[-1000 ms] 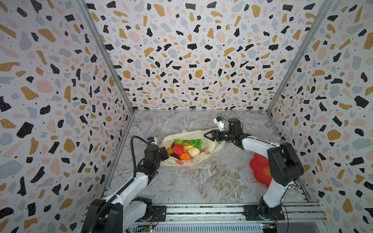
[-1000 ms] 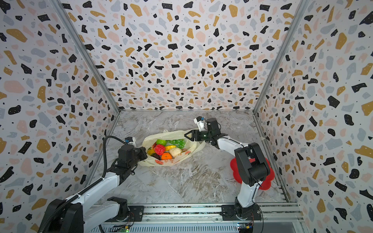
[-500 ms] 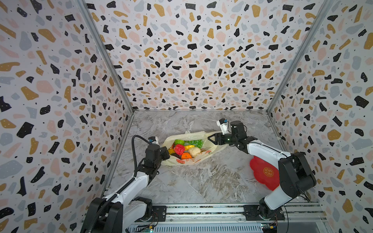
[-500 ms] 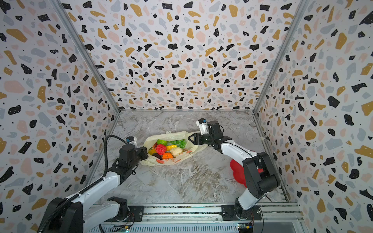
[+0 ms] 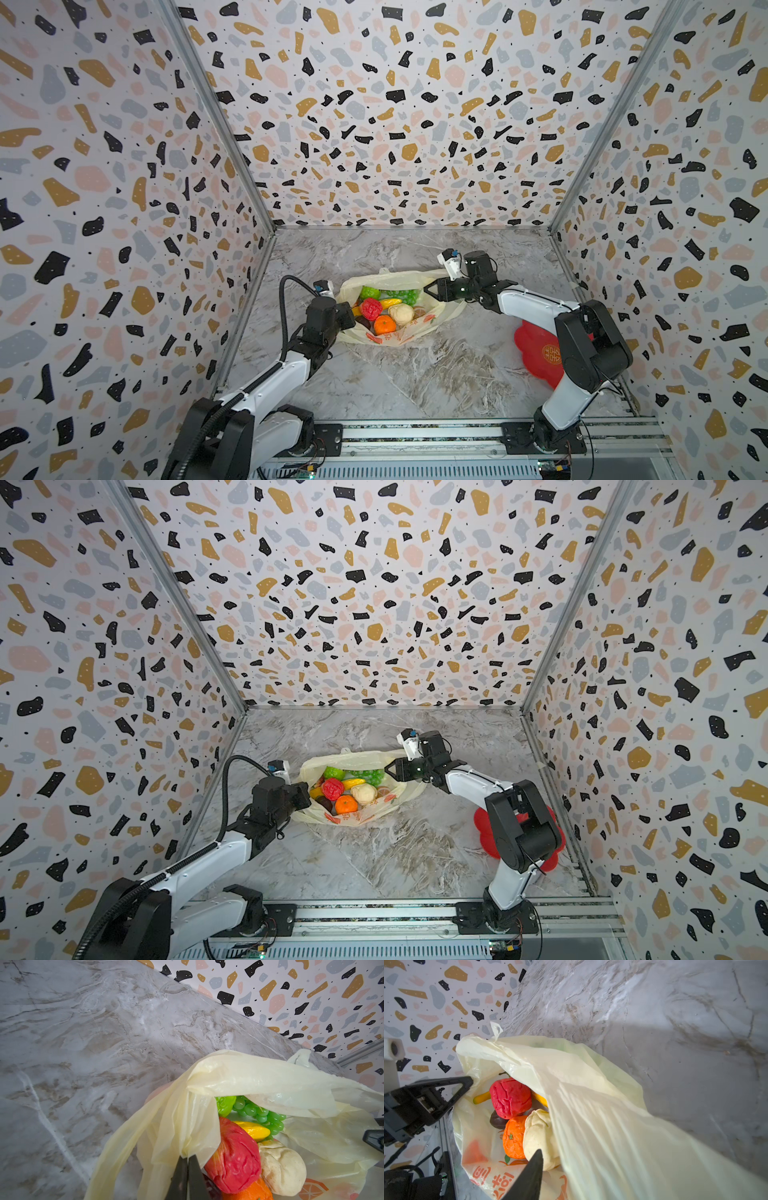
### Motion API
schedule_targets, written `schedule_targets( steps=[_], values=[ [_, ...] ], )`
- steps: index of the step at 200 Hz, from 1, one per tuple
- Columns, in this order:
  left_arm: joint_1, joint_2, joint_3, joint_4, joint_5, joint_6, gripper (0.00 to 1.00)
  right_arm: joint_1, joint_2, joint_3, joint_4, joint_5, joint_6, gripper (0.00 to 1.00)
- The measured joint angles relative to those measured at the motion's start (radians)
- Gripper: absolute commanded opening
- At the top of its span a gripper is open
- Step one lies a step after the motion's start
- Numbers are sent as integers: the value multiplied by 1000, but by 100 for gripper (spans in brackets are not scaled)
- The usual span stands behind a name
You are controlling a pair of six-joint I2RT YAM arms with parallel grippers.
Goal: Take fruits out of the plastic bag
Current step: Spread open the plastic bag at the center of the table.
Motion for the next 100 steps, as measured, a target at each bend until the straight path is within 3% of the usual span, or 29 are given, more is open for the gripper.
schedule_targets(
  steps=[62,100],
  values=[
    [0,-3,0,1,-5,9,0,127,-45,12,-91,222,-46,69],
    [0,-12,0,1,-5,11,0,163,-120,12,-154,341,-78,63]
  ],
)
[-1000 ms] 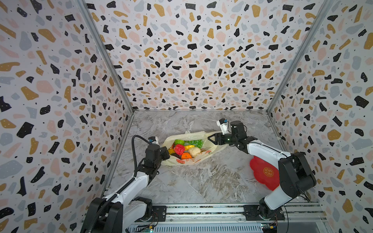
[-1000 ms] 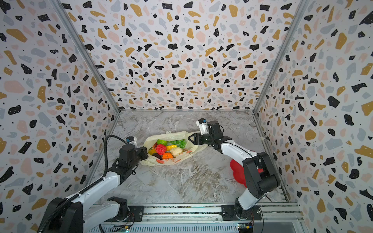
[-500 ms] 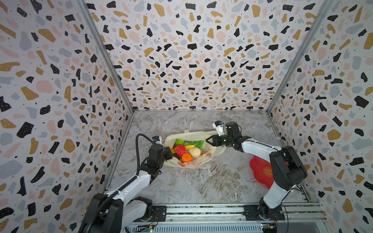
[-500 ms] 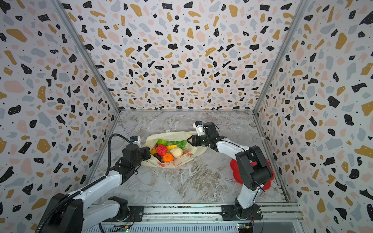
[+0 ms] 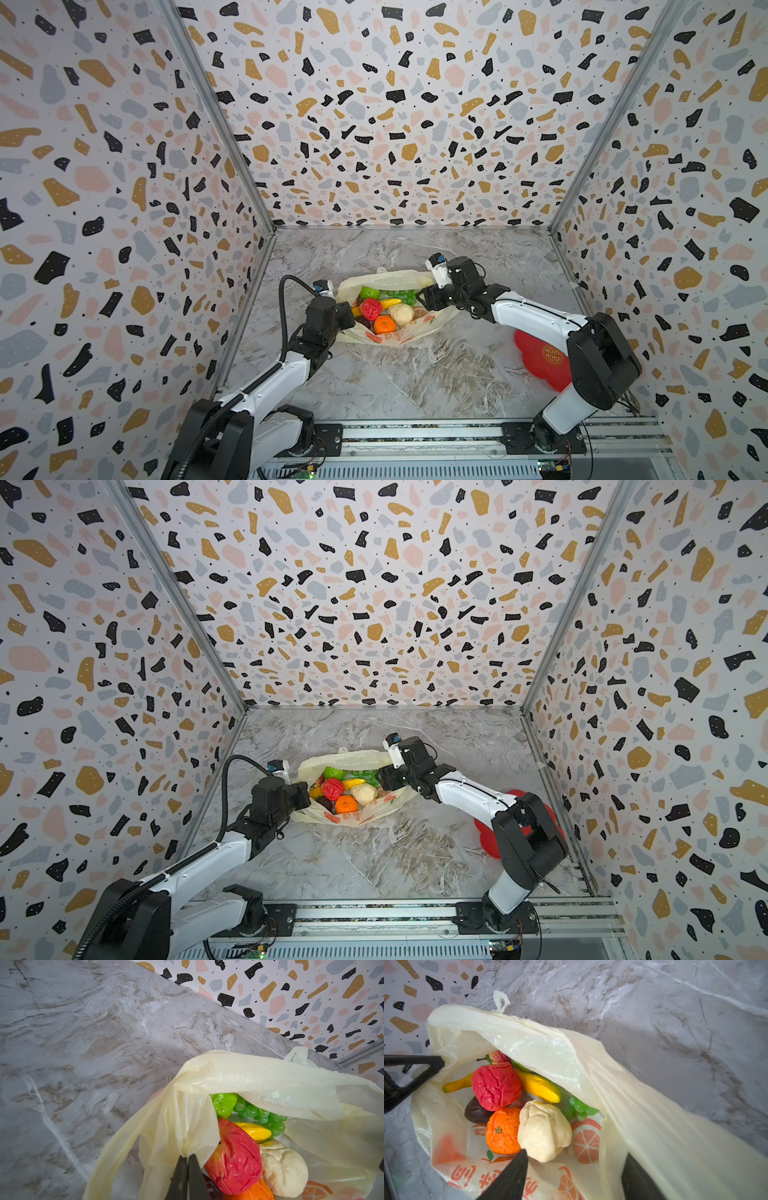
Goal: Take fruits out of the plastic bag
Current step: Spread open the plastic bag at the center of the table.
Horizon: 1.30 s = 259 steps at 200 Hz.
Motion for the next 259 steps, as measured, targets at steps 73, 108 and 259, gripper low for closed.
schedule_targets(
  steps=[73,108,259],
  values=[
    [0,-16,-7,21,-4,4,0,60,-183,-74,-33,1,-55,50],
    [0,-16,-13,23,-5,5,0,39,-209,-80,-57,82,-58,45],
    [0,-56,-69,75,-10,5,0,-130,-109,-69,-87,103,-38,67]
  ],
)
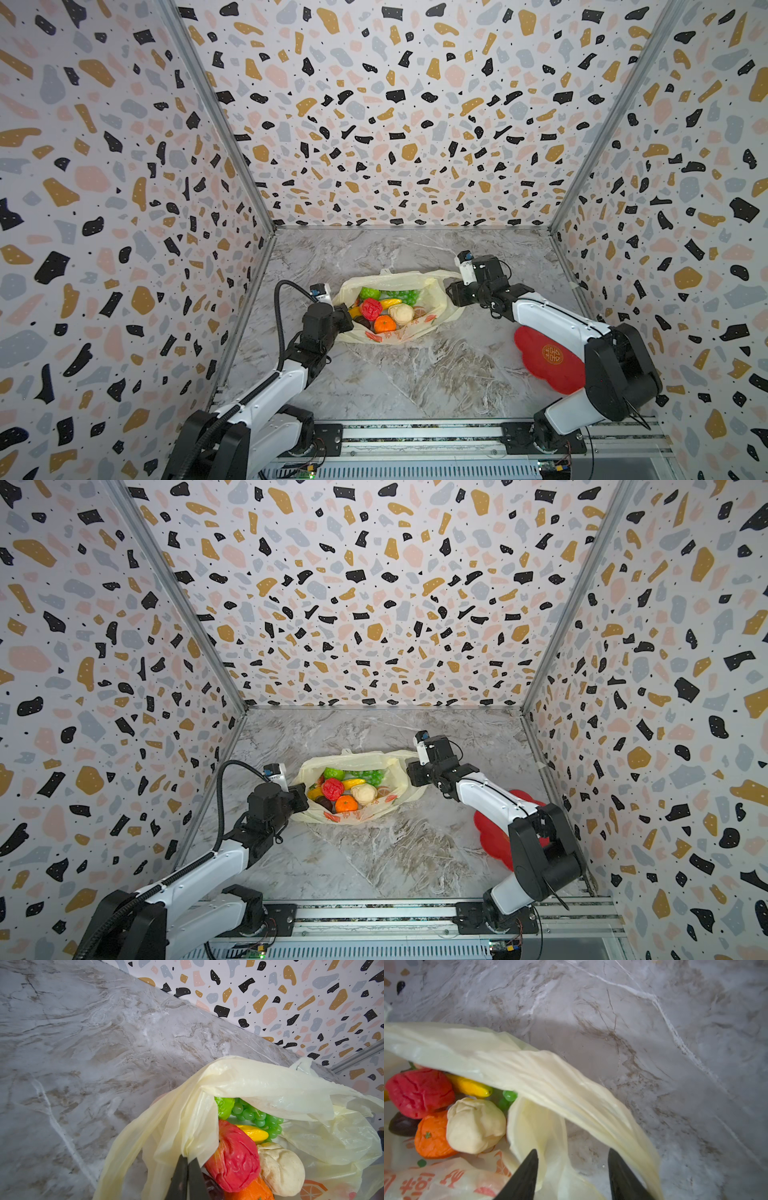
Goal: Take fruits out of the plastic bag
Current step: Spread open the plastic bag at the center of the table.
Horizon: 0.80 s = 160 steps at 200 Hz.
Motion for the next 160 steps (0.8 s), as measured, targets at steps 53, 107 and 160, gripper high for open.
schedule_targets(
  steps=[53,107,160],
  values=[
    [-2,-2,-1,-31,6,-1,0,216,-128,57,-122,216,-16,76],
    [-2,-70,-50,-111,7,0,0,428,-48,64,-151,252,-30,76],
    [-7,-63,-58,-114,23,0,0,438,188,71,-122,254,-44,72]
  ],
)
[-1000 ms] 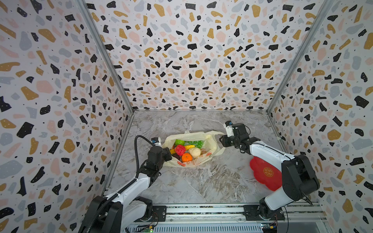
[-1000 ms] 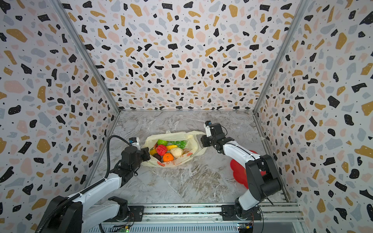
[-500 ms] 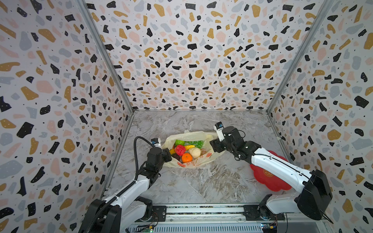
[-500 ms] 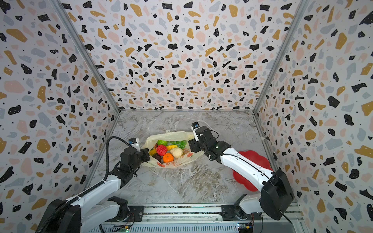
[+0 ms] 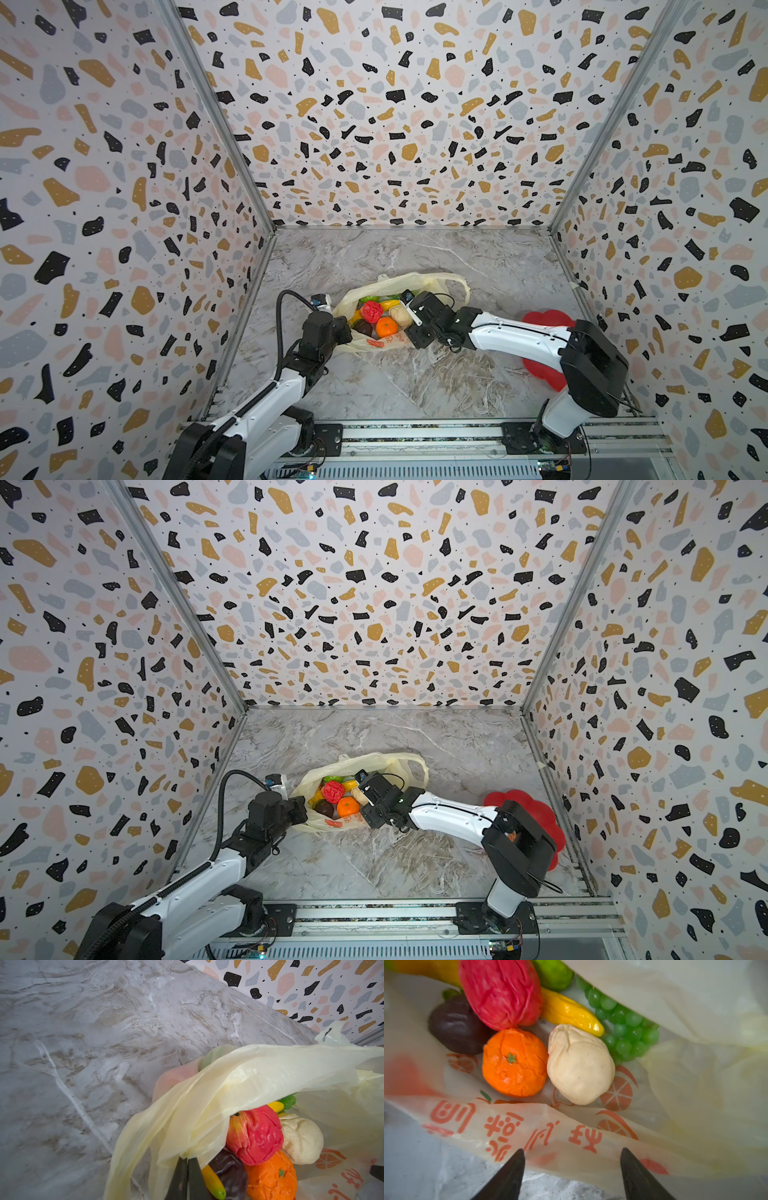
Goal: Take fruits out of the plastic bag
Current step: Spread open the plastic bag at the center of the table, then move the plate to the center of the table.
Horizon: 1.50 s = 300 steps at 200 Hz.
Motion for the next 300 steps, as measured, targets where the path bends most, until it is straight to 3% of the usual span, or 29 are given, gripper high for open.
schedule_targets(
  steps=[15,78,140,192,223,271,300],
  values=[
    [0,0,0,1,3,0,0,0,29,0,6,9,-1,69],
    [-1,0,0,0,-4,-3,20,-16,57,-63,38,21,8,64],
    [-1,20,-6,17,-9,-6,14,-29,29,-55,-4,-16,-1,64],
    [-1,20,-24,61,6,-8,9,-57,-140,35,-79,-43,-19,64],
    [-2,15,-27,69,12,-8,7,-169,-213,37,-131,-47,17,64],
    [-6,-2,-37,81,16,-9,5,-563,-347,-116,-202,-19,103,60],
    [-8,-3,-37,83,16,-10,4,-674,-359,-179,-236,2,146,59]
  ],
)
